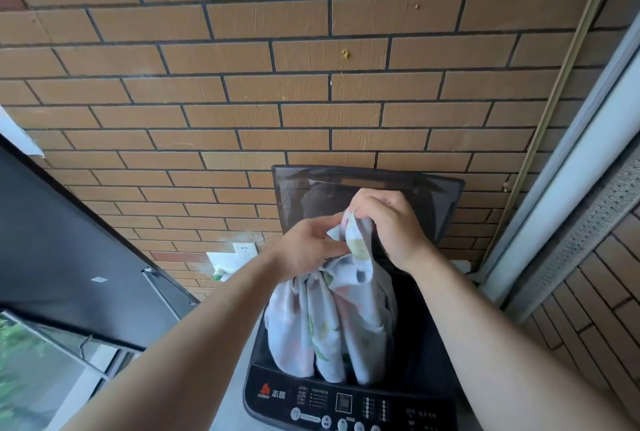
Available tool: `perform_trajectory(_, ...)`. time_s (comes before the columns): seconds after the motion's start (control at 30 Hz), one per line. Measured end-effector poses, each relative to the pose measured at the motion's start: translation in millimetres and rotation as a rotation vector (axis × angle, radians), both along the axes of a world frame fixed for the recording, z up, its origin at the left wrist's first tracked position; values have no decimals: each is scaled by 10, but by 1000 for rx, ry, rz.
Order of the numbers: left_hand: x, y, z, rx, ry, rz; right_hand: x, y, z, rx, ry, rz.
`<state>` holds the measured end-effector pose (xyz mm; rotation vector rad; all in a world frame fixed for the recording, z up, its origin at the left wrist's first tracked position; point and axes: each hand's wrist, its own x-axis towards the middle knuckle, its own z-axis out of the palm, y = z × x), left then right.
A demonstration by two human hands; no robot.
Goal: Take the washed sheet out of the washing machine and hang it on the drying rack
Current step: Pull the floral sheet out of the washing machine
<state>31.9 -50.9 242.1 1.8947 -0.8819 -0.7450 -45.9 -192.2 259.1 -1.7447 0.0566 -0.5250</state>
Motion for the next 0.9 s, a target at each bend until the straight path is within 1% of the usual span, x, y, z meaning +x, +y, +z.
perform_trajectory(0.1,10,-58,-89,91,-37,73,-63,28,-11,129,62,18)
perform_trajectory(0.17,61,-96,-179,171,-69,119,-109,40,-13,150,62,1)
perform_trajectory(0.2,75,-106,-223,232,-105,128,-120,40,-29,126,58,-12)
perform_trajectory(0.3,78,-109,-353,430,-319,121,-168,37,-34,111,50,-24)
perform_trajectory(0.37,62,-87,-442,495,-399,118,-196,-1,-42,149,65,-68)
perform_trajectory(0.47,38,-39,-561,527,-363,168,-253,-57,-33,145,77,-101)
perform_trajectory(0.57,16,-71,-612,577,-391,202,-227,-116,-73,65,107,-132)
perform_trajectory(0.67,-27,-161,-609,648,-404,263,-201,-86,-81,-5,123,-102)
perform_trajectory(0.8,-30,-206,-578,646,-449,395,-193,-89,-90,10,131,-81)
perform_trajectory(0.9,59,-156,-611,614,-532,468,-210,-170,-141,-13,124,-143)
